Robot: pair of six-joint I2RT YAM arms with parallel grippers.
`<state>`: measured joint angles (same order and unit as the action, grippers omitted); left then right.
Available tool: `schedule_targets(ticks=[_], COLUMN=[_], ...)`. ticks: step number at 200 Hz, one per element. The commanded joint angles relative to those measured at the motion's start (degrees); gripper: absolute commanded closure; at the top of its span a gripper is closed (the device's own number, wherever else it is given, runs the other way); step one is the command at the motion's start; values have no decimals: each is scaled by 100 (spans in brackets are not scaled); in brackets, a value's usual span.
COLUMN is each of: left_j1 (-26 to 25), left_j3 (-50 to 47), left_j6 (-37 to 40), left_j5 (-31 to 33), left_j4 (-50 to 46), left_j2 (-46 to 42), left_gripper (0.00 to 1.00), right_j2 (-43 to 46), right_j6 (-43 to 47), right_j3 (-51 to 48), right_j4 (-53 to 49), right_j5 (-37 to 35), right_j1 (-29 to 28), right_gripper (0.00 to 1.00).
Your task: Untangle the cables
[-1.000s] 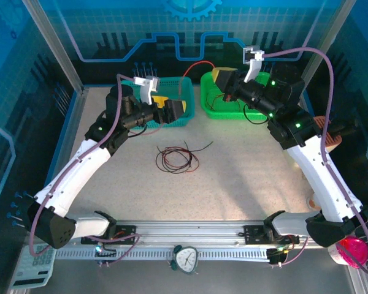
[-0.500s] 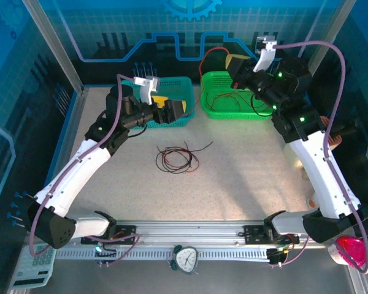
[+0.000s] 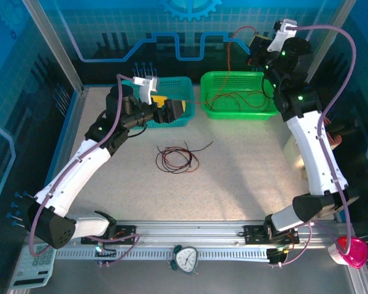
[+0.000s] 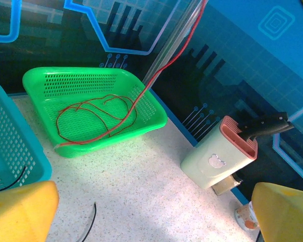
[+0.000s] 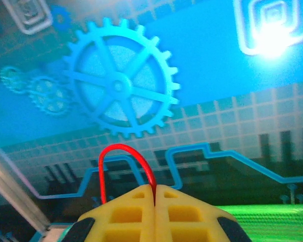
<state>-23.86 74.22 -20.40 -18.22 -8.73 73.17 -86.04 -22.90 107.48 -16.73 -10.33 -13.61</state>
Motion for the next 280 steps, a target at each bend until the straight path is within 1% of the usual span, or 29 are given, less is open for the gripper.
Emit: schedule_targets(ticks=[1, 30, 49, 99, 149, 217, 258, 280], left_j1=[-40, -39, -40, -40, -40, -40, -39, -40], left_j3=[152, 160, 157, 150, 102, 10, -6, -26], left_j6=[203, 238, 239, 213, 171, 164, 134, 115], left_j5=[116, 142, 144, 134, 124, 187, 161, 151], left_j4=[-75, -120, -146, -199, -224, -226, -199, -208], left_j2=[-131, -176, -202, -242, -294, -364, -299, -285], left_gripper=[1, 1, 1, 1, 1, 1, 1, 1], right_j2=[-236, -545, -641, -826, -1431, -2620, -3447, -3866], right_j6=[-220, -345, -526, -690, -630, -485, -696, -828], right_j3=[98, 42, -156, -801, -940, -109, 509, 795], right_j4=[288, 239, 211, 313, 118, -323, -863, -1185], right_j5=[-488, -627, -534, -593, -528, -539, -445, -249], right_j1=[212, 338, 402, 393, 293, 331, 588, 772], right_gripper=[100, 100, 100, 100, 100, 100, 100, 100])
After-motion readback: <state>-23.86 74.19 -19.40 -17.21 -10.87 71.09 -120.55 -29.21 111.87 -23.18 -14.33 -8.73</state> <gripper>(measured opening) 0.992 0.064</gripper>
